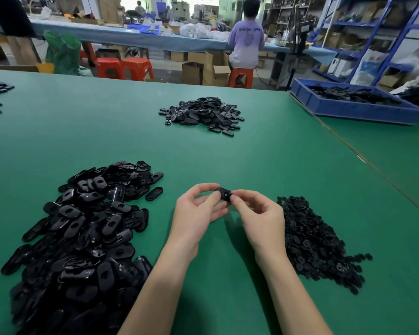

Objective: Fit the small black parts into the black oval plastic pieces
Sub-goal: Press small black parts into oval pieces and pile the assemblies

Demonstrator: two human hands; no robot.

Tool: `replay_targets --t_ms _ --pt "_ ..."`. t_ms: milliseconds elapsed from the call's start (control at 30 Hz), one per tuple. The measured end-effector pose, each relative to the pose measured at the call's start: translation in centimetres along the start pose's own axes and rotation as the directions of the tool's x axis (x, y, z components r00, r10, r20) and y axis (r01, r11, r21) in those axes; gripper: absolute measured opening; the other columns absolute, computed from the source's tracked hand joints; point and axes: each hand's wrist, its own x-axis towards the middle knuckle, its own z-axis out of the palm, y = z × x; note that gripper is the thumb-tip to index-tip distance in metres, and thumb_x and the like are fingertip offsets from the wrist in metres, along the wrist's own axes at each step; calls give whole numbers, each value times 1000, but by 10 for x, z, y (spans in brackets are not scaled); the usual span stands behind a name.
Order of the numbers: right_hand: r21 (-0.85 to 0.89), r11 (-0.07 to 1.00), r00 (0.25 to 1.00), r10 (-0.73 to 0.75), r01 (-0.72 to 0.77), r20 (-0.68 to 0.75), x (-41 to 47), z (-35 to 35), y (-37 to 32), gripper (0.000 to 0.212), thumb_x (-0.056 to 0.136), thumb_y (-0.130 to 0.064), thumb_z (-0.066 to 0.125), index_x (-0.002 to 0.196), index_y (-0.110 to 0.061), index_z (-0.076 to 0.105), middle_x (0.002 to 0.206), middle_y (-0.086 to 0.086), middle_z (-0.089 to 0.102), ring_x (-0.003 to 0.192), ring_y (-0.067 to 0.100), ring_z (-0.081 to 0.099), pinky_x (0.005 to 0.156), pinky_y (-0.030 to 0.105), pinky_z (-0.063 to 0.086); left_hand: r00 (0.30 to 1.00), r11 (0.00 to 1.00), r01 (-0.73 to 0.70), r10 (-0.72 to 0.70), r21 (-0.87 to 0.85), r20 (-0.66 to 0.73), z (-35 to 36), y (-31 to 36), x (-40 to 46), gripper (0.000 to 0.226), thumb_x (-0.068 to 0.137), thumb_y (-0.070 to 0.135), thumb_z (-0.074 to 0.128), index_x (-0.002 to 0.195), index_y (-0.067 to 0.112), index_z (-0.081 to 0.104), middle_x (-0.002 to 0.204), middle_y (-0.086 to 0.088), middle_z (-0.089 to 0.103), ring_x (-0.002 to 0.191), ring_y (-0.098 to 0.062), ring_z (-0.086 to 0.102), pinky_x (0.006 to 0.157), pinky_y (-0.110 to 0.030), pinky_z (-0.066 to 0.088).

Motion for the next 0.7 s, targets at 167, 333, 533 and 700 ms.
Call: replay_targets --t_ms 167,333,533,700 --pt "37 997 998 66 -66 -14 0 2 -2 12 82 -13 81 76 -23 79 75 -7 77 73 5 72 76 26 50 999 999 28 -28 28 25 -2 1 1 12 94 2 63 105 2 66 87 -10 78 84 -17 76 71 -22 59" --pt "44 994 995 99 -99 11 2 3 -3 11 82 -12 82 76 -21 79 75 -6 78 73 4 72 74 23 50 999 1000 16 -17 23 42 -5 1 3 10 93 0 63 102 2 66 88 -11 78 85 -16 76 74 -23 60" --pt "37 992 992 114 -117 60 4 3 -6 9 81 -12 83 77 -19 80 74 -3 78 73 6 72 70 19 50 998 995 -34 28 90 64 -12 1 3 7 94 1 63 97 6 67 88 -10 78 87 -17 76 71 -20 58" --pt "-21 989 986 146 -145 76 2 0 -9 10 79 -21 85 85 -21 77 74 0 78 70 15 66 70 29 47 996 988 -56 45 141 78 -12 -2 2 10 94 0 61 94 9 66 87 -7 78 83 -15 76 72 -19 57"
